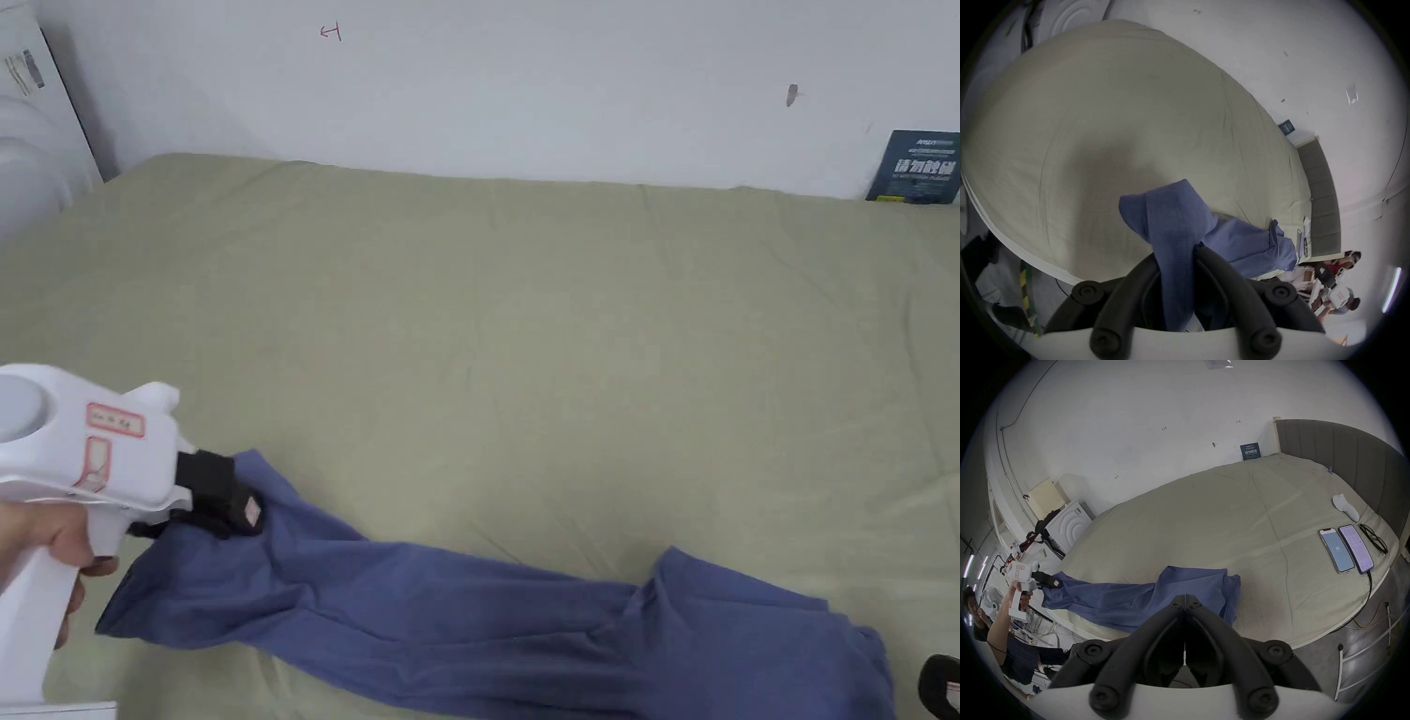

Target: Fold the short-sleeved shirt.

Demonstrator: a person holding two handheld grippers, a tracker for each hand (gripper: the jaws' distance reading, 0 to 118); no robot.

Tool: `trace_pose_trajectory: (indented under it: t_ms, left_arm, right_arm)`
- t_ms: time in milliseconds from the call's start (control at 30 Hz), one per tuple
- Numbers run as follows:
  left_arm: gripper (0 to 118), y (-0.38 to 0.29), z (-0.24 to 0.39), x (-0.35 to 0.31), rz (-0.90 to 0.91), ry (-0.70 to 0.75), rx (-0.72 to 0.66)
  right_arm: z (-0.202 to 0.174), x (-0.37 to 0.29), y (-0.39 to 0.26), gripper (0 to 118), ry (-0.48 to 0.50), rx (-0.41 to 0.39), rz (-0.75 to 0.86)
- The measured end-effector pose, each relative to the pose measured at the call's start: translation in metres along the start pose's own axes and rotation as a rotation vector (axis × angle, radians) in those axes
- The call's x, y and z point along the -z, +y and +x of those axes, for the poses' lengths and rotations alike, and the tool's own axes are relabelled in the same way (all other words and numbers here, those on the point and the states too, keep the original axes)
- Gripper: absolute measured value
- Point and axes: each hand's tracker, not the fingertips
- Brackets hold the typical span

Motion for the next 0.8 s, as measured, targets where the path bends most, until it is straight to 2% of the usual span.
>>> trace_pose_trajectory:
  t_ms: [133, 233, 300, 400, 433, 467, 500, 533, 567, 600, 633, 700, 800]
  left_arm:
    - [4, -0.017, 0.079, 0.005, -0.029, 0.027, 0.118]
    - [4, -0.028, 0.121, 0.025, -0.062, 0.015, 0.152]
    - [4, -0.04, 0.15, 0.043, -0.106, 0.026, 0.216]
    - [5, -0.052, 0.18, 0.077, -0.095, 0.043, 0.229]
    - [8, -0.058, 0.191, 0.091, -0.093, 0.058, 0.252]
    - [36, -0.053, 0.192, 0.115, -0.11, 0.053, 0.276]
    - [85, -0.056, 0.196, 0.129, -0.128, 0.038, 0.274]
    - [118, -0.06, 0.201, 0.145, -0.141, -0.022, 0.256]
    - [111, -0.066, 0.204, 0.163, -0.196, -0.044, 0.262]
    - [110, -0.07, 0.205, 0.169, -0.055, -0.089, 0.237]
    - [112, -0.072, 0.204, 0.178, -0.146, -0.066, 0.247]
    - [113, -0.073, 0.199, 0.19, -0.161, -0.072, 0.242]
    - [113, -0.072, 0.206, 0.159, -0.152, -0.093, 0.218]
  right_arm:
    - [0.002, -0.005, -0.003, 0, 0.022, 0.005, 0.003]
    - [0.004, -0.006, -0.005, 0, 0.023, -0.008, -0.003]
    - [0.006, -0.008, -0.006, 0, 0.028, -0.008, -0.003]
    - [0.008, -0.011, -0.008, 0, 0.042, 0.007, 0.0]
    - [0.009, -0.011, -0.009, 0, 0.045, 0.012, -0.001]
    - [0.009, -0.011, -0.01, 0, 0.044, 0.018, -0.001]
    - [0.013, -0.011, -0.01, 0, 0.043, 0.025, -0.001]
    - [0.015, -0.012, -0.011, 0, 0.044, 0.033, -0.004]
    - [0.016, -0.012, -0.012, 0, 0.047, 0.039, -0.008]
    - [0.017, -0.013, -0.013, 0, 0.044, 0.044, -0.009]
    - [0.017, -0.015, -0.012, 0, 0.038, 0.048, -0.013]
    - [0.019, -0.017, -0.013, 0, 0.032, 0.045, -0.016]
    - [0.023, -0.013, -0.013, 0, 0.021, 0.055, -0.02]
